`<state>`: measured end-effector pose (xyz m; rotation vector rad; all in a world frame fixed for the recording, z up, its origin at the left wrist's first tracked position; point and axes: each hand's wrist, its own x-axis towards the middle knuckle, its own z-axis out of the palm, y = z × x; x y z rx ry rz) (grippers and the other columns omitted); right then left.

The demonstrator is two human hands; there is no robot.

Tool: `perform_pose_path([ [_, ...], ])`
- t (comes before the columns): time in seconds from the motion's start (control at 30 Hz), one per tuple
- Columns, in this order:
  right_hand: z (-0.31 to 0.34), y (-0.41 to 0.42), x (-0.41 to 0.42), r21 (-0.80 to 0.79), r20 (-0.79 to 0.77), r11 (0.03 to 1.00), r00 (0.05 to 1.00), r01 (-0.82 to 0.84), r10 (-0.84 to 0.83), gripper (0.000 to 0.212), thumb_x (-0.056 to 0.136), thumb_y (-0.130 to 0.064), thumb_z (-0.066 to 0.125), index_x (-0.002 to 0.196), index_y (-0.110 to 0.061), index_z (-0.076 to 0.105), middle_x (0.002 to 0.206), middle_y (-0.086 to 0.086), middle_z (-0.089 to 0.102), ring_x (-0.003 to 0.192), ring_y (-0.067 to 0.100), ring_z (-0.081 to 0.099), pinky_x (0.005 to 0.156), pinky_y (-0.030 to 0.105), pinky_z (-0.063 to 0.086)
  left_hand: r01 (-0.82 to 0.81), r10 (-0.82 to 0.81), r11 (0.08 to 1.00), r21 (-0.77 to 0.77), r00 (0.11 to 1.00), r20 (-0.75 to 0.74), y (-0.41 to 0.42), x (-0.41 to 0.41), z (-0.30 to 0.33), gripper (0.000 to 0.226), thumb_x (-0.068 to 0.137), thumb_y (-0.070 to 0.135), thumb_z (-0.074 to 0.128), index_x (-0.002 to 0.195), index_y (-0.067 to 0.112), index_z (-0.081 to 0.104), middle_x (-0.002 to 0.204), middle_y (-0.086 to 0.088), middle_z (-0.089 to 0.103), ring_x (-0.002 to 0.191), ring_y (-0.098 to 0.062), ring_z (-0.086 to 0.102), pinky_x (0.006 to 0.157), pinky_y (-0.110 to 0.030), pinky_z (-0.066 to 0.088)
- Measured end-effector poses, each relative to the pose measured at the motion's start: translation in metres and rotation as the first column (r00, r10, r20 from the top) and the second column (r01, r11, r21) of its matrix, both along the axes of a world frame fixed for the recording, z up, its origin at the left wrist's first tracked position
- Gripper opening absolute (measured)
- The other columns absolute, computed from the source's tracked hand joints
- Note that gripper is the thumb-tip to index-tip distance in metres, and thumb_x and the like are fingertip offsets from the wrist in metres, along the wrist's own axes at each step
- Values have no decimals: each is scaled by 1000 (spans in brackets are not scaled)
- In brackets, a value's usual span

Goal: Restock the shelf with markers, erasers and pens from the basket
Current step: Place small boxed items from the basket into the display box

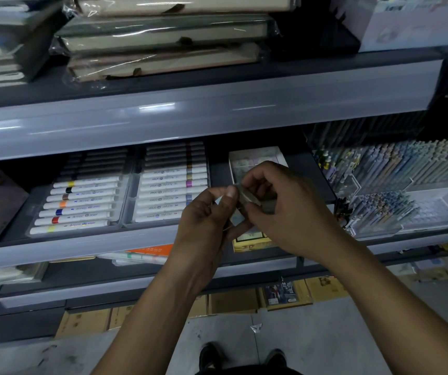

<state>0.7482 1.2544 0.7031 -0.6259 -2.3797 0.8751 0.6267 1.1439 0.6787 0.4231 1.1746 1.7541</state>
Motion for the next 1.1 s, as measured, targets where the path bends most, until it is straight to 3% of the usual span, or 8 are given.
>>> perform_pose_path([
  [0.13,3,1,2,86,20,996,1000,12,-14,23,85,-9,73,101,-22,64,93,-16,54,84,0,53,70,10,39,21,-22,1000,-20,997,-80,-2,-3,-4,37,91,29,63,113,0,66,110,-20,77,103,-29,76,80,-32,62],
  [0.3,3,4,6,122,61,993,998,1,-9,22,84,-4,74,99,-19,68,99,-11,53,91,-6,48,78,4,34,-10,-2,998,-68,985,-175,-3,-3,-5,39,79,39,75,106,12,70,91,-11,75,71,-16,63,62,-26,51],
  [0.43,2,4,7,136,52,991,999,-16,9,21,84,-4,74,98,-18,69,101,-9,54,89,1,46,80,8,36,-42,27,997,-62,975,-218,-2,-6,-8,9,99,16,67,103,9,72,80,-20,59,64,-21,49,58,-33,39],
  [0.57,-1,7,8,136,12,991,1000,4,-6,21,86,-14,78,103,-19,68,106,-7,55,97,9,52,82,19,44,-70,52,997,-40,939,-339,-2,-7,-9,7,101,3,63,102,6,69,71,-16,55,59,-18,45,53,-27,38],
  [0.63,-3,9,10,86,-10,996,1000,18,-17,30,87,-18,79,114,-20,66,112,-8,59,100,8,58,84,19,47,-84,77,996,1,901,-427,-3,-7,-9,9,99,0,65,101,8,68,70,-5,58,59,-13,48,53,-23,42],
  [0.77,-7,14,16,-70,18,997,1000,-22,23,31,93,-26,74,123,-27,67,107,-9,68,90,11,67,78,39,57,-83,95,995,48,792,-603,-5,-5,-6,23,93,-5,72,97,17,67,74,15,65,62,-1,57,59,-16,47],
  [0.9,-10,20,18,-1,21,999,999,-35,35,19,95,-26,73,114,-29,72,89,-8,66,78,12,64,69,40,53,-94,101,994,48,713,-693,-5,-3,-4,29,91,-5,75,97,22,66,87,19,71,79,-4,69,68,-14,52],
  [1.1,-10,23,19,-101,-47,994,998,-40,35,29,94,-44,64,114,-28,78,94,-9,71,85,12,68,72,43,56,-148,141,987,60,632,-762,-2,-4,-6,28,89,-3,78,97,22,67,94,16,72,87,-14,70,74,-29,58],
])
